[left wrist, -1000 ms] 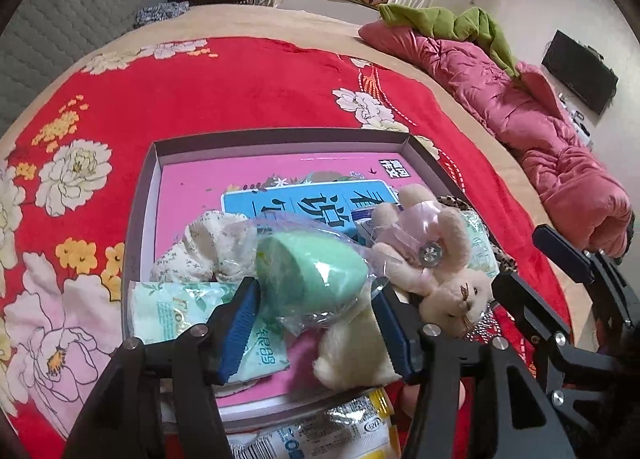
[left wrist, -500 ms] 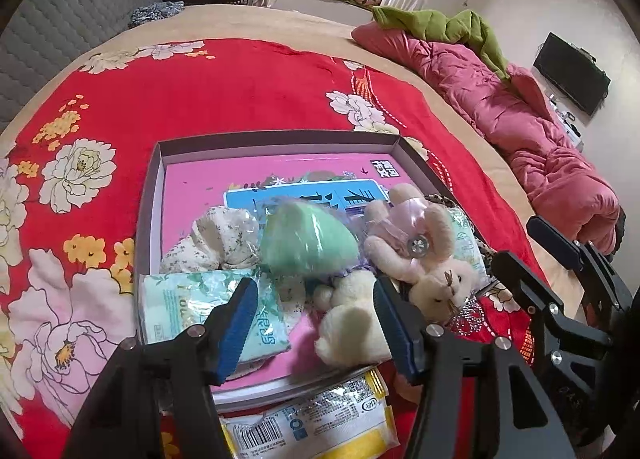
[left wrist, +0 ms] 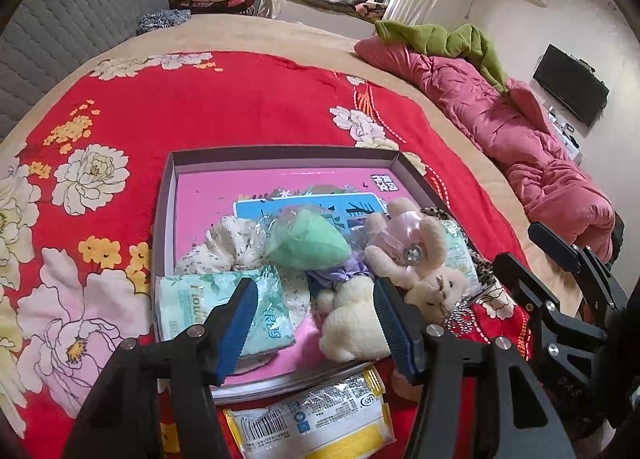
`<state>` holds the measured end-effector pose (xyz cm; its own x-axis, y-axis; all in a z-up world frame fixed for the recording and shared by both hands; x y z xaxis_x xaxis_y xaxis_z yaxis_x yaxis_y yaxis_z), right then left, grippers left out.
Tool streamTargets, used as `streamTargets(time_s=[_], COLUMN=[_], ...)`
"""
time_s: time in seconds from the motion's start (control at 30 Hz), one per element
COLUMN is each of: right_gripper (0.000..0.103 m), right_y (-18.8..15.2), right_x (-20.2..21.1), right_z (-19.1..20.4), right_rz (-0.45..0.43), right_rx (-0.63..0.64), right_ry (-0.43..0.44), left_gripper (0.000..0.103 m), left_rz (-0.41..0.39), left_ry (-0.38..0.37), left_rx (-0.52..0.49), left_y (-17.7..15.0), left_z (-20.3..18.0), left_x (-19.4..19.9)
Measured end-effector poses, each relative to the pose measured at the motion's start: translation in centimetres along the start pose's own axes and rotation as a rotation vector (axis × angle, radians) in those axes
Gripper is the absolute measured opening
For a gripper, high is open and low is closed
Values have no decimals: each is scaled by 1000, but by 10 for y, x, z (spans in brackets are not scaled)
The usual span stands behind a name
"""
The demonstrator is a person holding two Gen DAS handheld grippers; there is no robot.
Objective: Organize soft objects
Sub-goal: 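Withdraw both open tools from the tray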
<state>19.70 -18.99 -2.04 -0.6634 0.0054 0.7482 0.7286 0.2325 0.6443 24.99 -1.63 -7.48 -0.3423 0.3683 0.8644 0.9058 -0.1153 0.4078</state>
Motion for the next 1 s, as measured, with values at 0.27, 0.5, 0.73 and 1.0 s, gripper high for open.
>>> streamTargets(time_s=[0.27,0.5,0.73,1.0], right_gripper=[73,73,73,74], right_y=[0,-2,-6,-11], right_x=[2,14,27,42], right_z=[-5,-8,-6,4], right_rz=[3,-9,-19,-27], right_rx=[-16,-19,-9,20], right_ry=[-15,-22,-25,-5], left_gripper=[61,66,66,66], left_rz=[-56,-78,-89,-100], left_ry=[19,32,44,36], left_rx=[-28,-24,-20,11], left_y=[-2,-7,-13,-24], left_z=[-7,-8,-5,1], left_x=[17,26,32,41])
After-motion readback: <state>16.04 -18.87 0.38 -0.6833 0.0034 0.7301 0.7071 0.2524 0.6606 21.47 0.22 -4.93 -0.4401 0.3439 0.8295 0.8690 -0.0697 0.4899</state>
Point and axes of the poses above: each gripper's, at about its wrist camera, not at the fingertips, and x roughly against the way its jaws point, z to its left, y to its top, the point moved 9 cm from there along -x, roughly the way its jaws point, and after that the axes turned 14 degrees about z, right-handed, at the moved point
